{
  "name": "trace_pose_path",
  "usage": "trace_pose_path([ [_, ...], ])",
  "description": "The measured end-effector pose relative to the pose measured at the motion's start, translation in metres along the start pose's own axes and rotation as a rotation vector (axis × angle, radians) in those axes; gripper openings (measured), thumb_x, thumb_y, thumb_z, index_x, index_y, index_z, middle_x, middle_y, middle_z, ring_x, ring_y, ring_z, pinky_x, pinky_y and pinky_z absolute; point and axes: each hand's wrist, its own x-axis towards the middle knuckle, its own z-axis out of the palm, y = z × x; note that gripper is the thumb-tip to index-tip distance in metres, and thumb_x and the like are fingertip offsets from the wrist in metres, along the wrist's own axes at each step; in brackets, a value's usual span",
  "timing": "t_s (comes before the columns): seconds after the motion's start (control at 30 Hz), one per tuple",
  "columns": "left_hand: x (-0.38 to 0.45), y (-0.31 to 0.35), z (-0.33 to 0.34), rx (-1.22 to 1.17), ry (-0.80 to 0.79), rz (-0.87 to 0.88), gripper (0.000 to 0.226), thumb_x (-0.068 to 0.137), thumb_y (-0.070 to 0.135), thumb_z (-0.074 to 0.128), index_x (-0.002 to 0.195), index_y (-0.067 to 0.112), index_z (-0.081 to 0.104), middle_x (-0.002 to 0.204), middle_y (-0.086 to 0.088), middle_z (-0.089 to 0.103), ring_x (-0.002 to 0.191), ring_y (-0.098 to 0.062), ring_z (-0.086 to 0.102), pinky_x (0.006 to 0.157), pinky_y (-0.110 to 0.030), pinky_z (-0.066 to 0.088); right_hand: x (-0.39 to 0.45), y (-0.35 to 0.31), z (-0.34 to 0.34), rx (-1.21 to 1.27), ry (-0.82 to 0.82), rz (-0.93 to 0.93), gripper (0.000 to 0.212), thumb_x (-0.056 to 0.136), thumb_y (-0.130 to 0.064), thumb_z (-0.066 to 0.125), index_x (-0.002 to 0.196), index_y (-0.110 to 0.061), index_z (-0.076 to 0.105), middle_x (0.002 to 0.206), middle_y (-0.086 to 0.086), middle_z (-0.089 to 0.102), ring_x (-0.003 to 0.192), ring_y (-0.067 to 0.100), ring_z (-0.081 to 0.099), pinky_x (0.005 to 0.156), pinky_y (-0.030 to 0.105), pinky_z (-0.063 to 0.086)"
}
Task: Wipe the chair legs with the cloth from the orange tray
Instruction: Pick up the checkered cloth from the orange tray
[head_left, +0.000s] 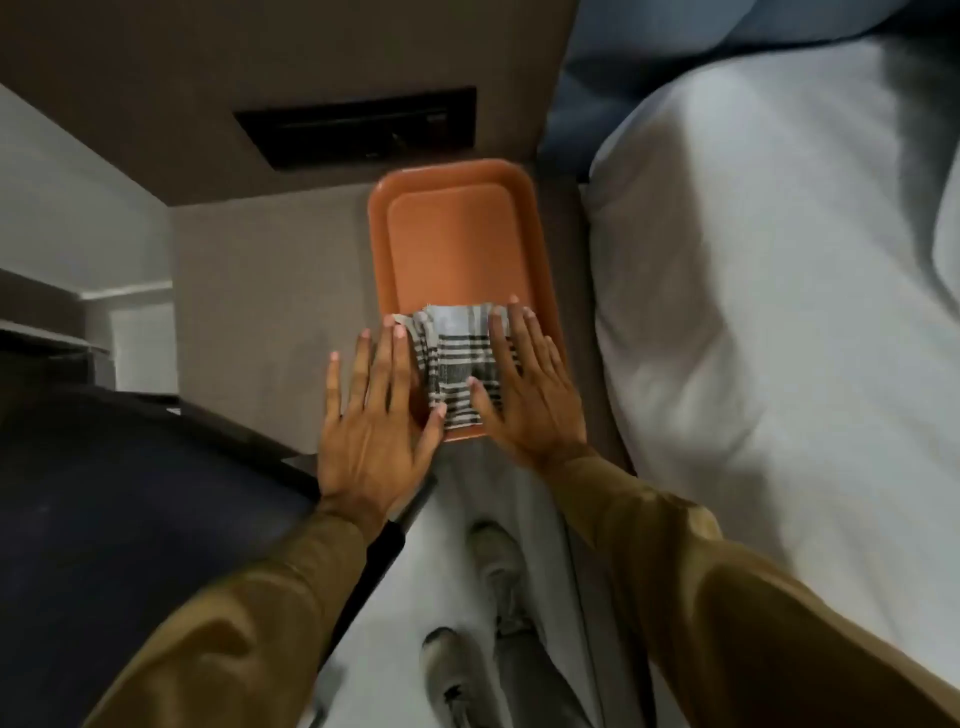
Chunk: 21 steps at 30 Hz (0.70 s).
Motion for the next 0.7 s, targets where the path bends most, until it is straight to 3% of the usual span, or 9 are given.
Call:
trace_pose_path([
  [0.13, 0.007, -0.004, 0.027, 0.029, 0.001, -0.025, 0.089, 0.109, 0.059, 0.033, 0.176, 0.004, 0.011, 0.184, -0.019, 0.018, 0.170, -0.039, 0.025, 0.140, -0.062, 0.016, 0.034, 0.007, 0.016, 0.065, -0.130, 0.091, 0.093, 0.110, -0.048, 0.054, 0.179, -0.016, 0.002, 0.189, 0.014, -0.005, 0.177, 0.033, 0.000, 0.143, 0.046, 0.006],
  [0.23, 0.011, -0.007, 0.035, 0.024, -0.003, -0.009, 0.087, 0.110, 0.057, 0.034, 0.176, 0.004, 0.011, 0.184, -0.019, 0.019, 0.170, -0.038, 0.025, 0.140, -0.063, 0.016, 0.050, 0.000, 0.026, 0.173, -0.189, 0.211, 0.097, 0.108, -0.038, 0.063, 0.179, -0.021, 0.000, 0.189, 0.012, -0.008, 0.177, 0.033, -0.002, 0.144, 0.049, 0.013],
  [0.3, 0.013, -0.008, 0.033, 0.020, 0.012, 0.007, 0.086, 0.110, 0.055, 0.036, 0.176, 0.005, 0.012, 0.184, -0.019, 0.021, 0.170, -0.037, 0.025, 0.140, -0.063, 0.016, 0.057, -0.004, 0.025, 0.197, -0.178, 0.274, 0.097, 0.104, -0.032, 0.070, 0.179, -0.027, 0.008, 0.189, 0.011, 0.004, 0.176, 0.035, 0.013, 0.141, 0.052, 0.025],
  [0.37, 0.012, -0.011, 0.027, 0.036, -0.012, 0.010, 0.085, 0.111, 0.054, 0.036, 0.176, 0.005, 0.013, 0.183, -0.020, 0.023, 0.170, -0.037, 0.026, 0.140, -0.063, 0.017, 0.063, -0.007, 0.023, 0.160, -0.147, 0.329, 0.093, 0.098, -0.030, 0.078, 0.174, -0.029, 0.024, 0.177, 0.014, 0.034, 0.164, 0.037, 0.036, 0.133, 0.052, 0.039],
  [0.47, 0.013, -0.012, 0.018, 0.068, -0.038, 0.042, 0.084, 0.111, 0.054, 0.034, 0.176, 0.005, 0.014, 0.183, -0.020, 0.023, 0.171, -0.037, 0.024, 0.140, -0.064, 0.016, 0.071, -0.008, 0.012, 0.120, -0.140, 0.354, 0.069, 0.094, -0.032, 0.082, 0.155, -0.024, 0.052, 0.148, 0.013, 0.068, 0.148, 0.038, 0.054, 0.127, 0.052, 0.038],
  [0.57, 0.006, -0.007, 0.002, 0.104, -0.031, 0.083, 0.083, 0.112, 0.055, 0.031, 0.176, 0.005, 0.013, 0.183, -0.020, 0.022, 0.171, -0.036, 0.024, 0.141, -0.062, 0.015, 0.067, -0.012, -0.005, 0.227, -0.170, 0.275, 0.050, 0.097, -0.024, 0.080, 0.145, -0.015, 0.069, 0.140, 0.013, 0.075, 0.137, 0.034, 0.065, 0.120, 0.041, 0.049],
  [0.63, -0.001, -0.003, -0.013, 0.121, -0.033, 0.130, 0.083, 0.112, 0.056, 0.029, 0.176, 0.006, 0.013, 0.184, -0.018, 0.020, 0.171, -0.035, 0.024, 0.140, -0.063, 0.017, 0.055, -0.017, -0.018, 0.387, -0.203, 0.247, 0.056, 0.096, -0.019, 0.081, 0.149, -0.011, 0.066, 0.139, 0.017, 0.070, 0.132, 0.031, 0.067, 0.107, 0.027, 0.049],
  [0.7, -0.011, 0.001, -0.030, 0.120, -0.017, 0.180, 0.083, 0.111, 0.056, 0.026, 0.175, 0.005, 0.015, 0.184, -0.018, 0.019, 0.171, -0.034, 0.023, 0.140, -0.063, 0.018, 0.032, -0.023, -0.032, 0.542, -0.226, 0.251, 0.058, 0.097, -0.015, 0.081, 0.151, -0.010, 0.062, 0.138, 0.019, 0.067, 0.130, 0.034, 0.067, 0.105, 0.026, 0.050],
])
